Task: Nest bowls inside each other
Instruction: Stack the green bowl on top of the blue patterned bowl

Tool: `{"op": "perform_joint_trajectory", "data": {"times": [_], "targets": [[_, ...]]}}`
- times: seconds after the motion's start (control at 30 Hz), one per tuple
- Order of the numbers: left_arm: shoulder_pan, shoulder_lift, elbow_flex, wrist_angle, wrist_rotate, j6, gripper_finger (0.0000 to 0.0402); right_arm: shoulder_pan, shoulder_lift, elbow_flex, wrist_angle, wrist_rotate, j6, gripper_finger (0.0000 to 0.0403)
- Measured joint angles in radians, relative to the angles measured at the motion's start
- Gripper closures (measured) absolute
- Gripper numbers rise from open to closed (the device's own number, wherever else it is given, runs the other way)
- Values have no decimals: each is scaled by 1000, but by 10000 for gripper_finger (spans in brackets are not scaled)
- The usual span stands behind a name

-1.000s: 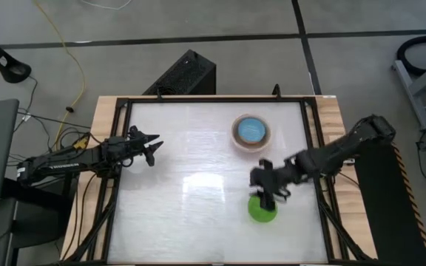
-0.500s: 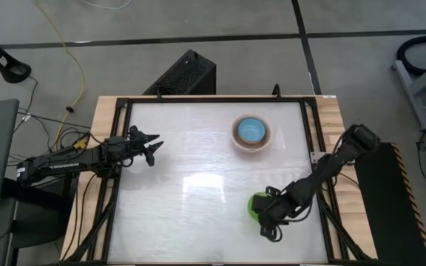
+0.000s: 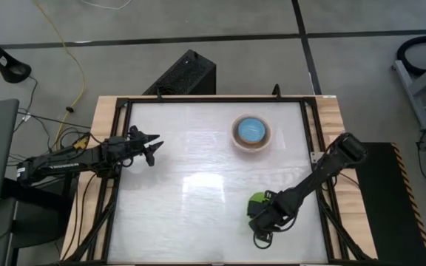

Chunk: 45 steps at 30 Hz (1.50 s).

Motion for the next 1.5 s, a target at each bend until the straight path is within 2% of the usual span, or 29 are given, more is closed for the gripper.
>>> {"op": "perform_joint_trajectory", "data": {"times": [0.13,0.2,0.3,0.4,0.43,0.63,0.9,1.13,1.33,1.5], "targets": [[0,0,0,0,0,0,244,0,52,4,0,-35,-1,182],[0,0,0,0,0,0,244,-3,71,6,-3,-73,-18,204],[0,0,0,0,0,0,244,-10,82,8,0,-105,-48,272],[0,0,0,0,0,0,244,-21,73,8,-2,-108,-95,367],[0,0,0,0,0,0,244,-24,62,7,-7,-108,-108,382],[0,0,0,0,0,0,244,-56,-31,53,-107,-68,-131,395],[0,0,0,0,-1,0,244,-118,-142,159,-211,211,-310,400],[0,0,0,0,-1,0,244,-320,-181,161,-267,245,-526,401],[0,0,0,0,-1,0,244,-534,-193,161,-284,291,-707,402],[0,0,0,0,-1,0,244,-720,-179,161,-281,290,-834,402]]}}
